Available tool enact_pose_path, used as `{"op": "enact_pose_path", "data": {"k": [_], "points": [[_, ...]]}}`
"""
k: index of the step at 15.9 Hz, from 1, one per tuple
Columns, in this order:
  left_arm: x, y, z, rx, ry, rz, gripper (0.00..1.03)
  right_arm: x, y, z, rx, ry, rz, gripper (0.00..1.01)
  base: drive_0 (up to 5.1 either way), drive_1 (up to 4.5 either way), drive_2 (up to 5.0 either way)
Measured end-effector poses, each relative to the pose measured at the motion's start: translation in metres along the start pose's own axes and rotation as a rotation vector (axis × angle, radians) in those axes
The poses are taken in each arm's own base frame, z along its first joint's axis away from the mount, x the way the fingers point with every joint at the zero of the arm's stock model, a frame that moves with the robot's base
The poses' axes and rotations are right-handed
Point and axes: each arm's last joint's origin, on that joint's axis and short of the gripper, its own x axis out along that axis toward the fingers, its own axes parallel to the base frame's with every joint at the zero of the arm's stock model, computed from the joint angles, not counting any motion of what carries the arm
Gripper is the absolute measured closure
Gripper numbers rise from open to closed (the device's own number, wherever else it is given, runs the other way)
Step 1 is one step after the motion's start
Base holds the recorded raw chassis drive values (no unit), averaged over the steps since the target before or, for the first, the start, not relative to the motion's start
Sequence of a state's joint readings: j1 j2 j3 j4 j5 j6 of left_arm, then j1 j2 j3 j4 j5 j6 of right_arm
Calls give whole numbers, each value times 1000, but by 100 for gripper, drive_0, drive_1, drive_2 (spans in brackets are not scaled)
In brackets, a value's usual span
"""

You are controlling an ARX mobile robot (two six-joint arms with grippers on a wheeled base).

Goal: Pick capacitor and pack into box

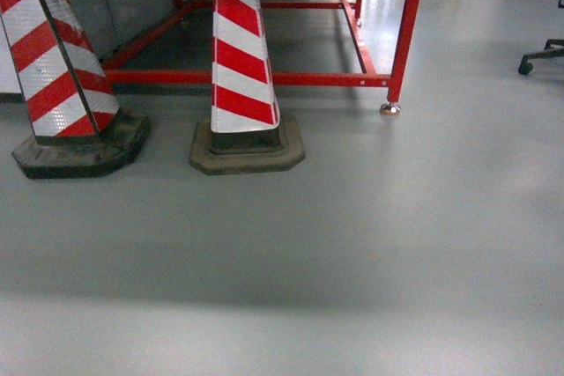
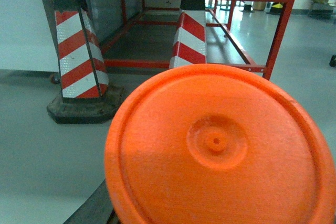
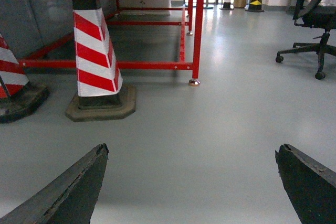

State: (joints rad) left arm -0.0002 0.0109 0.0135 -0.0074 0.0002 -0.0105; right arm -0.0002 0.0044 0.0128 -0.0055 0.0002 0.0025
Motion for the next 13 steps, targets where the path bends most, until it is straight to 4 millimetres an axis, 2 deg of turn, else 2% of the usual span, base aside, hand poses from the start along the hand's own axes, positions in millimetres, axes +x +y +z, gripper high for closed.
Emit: {"op": "enact_pose_path", "data": {"k": [6,12,13], "points": [[0,0,0,0,-2,2,59,0,0,1,0,-6,0,3,-485,256,256],[0,0,0,0,-1,3,59,0,0,0,0,0,1,3,0,0,0],[0,0,0,0,-1,2,59,0,0,0,0,0,1,3,3,405,-398]]}}
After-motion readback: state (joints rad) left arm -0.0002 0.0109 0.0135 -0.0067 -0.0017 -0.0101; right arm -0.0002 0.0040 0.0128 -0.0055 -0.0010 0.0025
